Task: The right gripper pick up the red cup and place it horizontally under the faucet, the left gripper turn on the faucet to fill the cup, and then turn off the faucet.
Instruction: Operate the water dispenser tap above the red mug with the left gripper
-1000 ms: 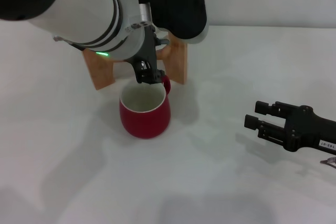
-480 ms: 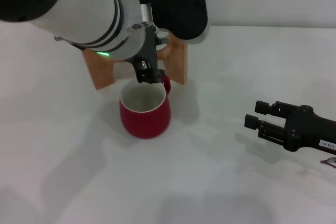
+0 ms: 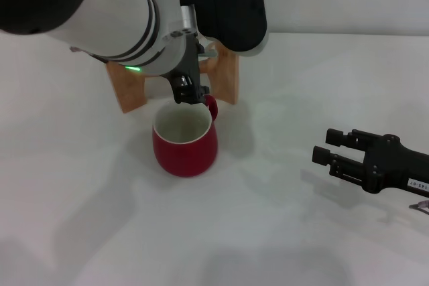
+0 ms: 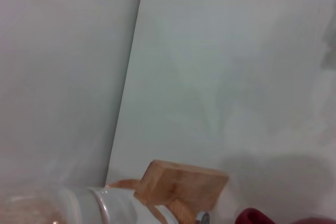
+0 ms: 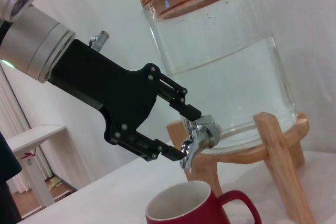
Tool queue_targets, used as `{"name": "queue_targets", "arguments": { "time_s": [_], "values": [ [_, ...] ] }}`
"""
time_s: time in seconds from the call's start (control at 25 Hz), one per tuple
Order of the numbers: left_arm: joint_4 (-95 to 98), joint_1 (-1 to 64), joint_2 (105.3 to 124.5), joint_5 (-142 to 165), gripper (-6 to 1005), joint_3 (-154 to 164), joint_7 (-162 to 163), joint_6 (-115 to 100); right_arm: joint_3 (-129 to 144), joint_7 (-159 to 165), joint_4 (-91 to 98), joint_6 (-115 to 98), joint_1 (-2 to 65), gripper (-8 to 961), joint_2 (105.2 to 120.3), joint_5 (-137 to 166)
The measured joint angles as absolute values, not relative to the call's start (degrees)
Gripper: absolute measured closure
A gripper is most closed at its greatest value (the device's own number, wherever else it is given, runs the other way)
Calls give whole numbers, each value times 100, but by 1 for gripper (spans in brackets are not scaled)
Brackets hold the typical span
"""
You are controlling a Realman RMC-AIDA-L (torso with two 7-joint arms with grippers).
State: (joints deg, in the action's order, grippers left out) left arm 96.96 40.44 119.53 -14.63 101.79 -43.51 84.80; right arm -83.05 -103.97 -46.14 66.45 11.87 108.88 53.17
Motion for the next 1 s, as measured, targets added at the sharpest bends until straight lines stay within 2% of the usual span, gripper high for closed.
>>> {"name": "queue_targets", "arguments": {
  "time_s": [1.0],
  "values": [
    [9736, 4047, 11953, -1478, 368, 10530, -4307, 8344, -8305, -10397, -4614, 6662, 1146, 422, 10880, 5317]
  ]
}}
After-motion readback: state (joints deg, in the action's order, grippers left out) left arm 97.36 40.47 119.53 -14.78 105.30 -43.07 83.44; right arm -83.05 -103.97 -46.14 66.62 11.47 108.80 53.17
